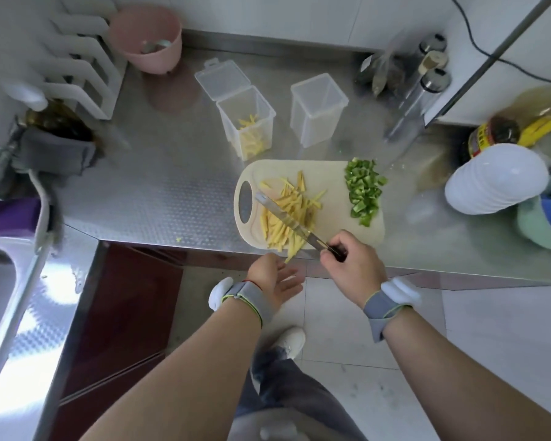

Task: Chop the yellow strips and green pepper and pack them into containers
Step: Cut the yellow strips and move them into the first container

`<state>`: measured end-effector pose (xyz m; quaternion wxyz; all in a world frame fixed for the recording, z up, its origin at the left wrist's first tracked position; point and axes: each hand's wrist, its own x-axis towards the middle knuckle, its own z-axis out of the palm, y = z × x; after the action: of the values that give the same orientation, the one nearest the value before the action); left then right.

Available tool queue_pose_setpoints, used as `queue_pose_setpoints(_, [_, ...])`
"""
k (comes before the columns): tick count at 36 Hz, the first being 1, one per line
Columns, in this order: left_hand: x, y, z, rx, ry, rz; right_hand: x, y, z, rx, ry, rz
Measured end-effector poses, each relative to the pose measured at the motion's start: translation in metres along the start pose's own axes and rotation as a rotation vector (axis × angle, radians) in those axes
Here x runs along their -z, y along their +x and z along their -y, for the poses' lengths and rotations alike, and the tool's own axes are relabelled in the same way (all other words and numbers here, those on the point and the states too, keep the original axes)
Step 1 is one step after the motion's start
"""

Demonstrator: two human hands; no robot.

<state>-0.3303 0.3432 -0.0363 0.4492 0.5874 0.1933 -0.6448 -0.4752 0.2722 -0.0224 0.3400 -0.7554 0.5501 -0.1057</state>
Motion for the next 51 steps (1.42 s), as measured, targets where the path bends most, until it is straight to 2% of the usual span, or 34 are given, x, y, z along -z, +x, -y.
queue_pose_setpoints(5, [-0.015, -0.007, -0.007, -0.062, -0.138, -0.004, 0.005, -0.003, -0.008, -0.027, 0.009, -0.024])
queue_pose_setpoints(9, [-0.024, -0.012, -0.023, -0.167, -0.157, -0.032, 0.011, -0.003, -0.017, -0.046, 0.020, -0.034])
queue_pose_setpoints(13, [-0.024, -0.010, -0.044, -0.206, -0.057, -0.103, 0.013, 0.003, -0.016, -0.025, 0.017, -0.020])
queue_pose_setpoints(18, [-0.016, -0.002, -0.035, -0.126, 0.107, -0.239, 0.010, 0.008, -0.008, -0.009, 0.013, 0.010])
queue_pose_setpoints(22, [-0.020, -0.001, -0.010, -0.073, 0.166, -0.176, 0.009, 0.007, -0.005, -0.015, 0.023, 0.016])
queue_pose_setpoints(27, [-0.030, 0.000, -0.012, -0.059, 0.085, -0.004, 0.009, 0.007, -0.006, -0.021, 0.000, 0.007])
queue_pose_setpoints(31, [-0.031, 0.006, -0.030, -0.084, 0.136, -0.008, 0.011, 0.009, -0.007, -0.044, 0.008, 0.003])
queue_pose_setpoints(35, [-0.038, 0.007, -0.045, -0.111, 0.046, 0.051, 0.012, 0.012, -0.008, -0.043, 0.017, -0.012])
queue_pose_setpoints(40, [-0.026, 0.007, -0.052, -0.141, 0.221, -0.099, 0.009, 0.014, -0.010, -0.037, 0.045, 0.012])
queue_pose_setpoints(44, [-0.002, 0.014, -0.047, -0.141, 0.214, -0.248, 0.000, 0.015, -0.003, 0.014, 0.028, 0.053])
queue_pose_setpoints(51, [0.017, 0.024, -0.032, -0.188, 0.149, -0.208, -0.026, 0.017, 0.018, 0.159, -0.087, 0.160])
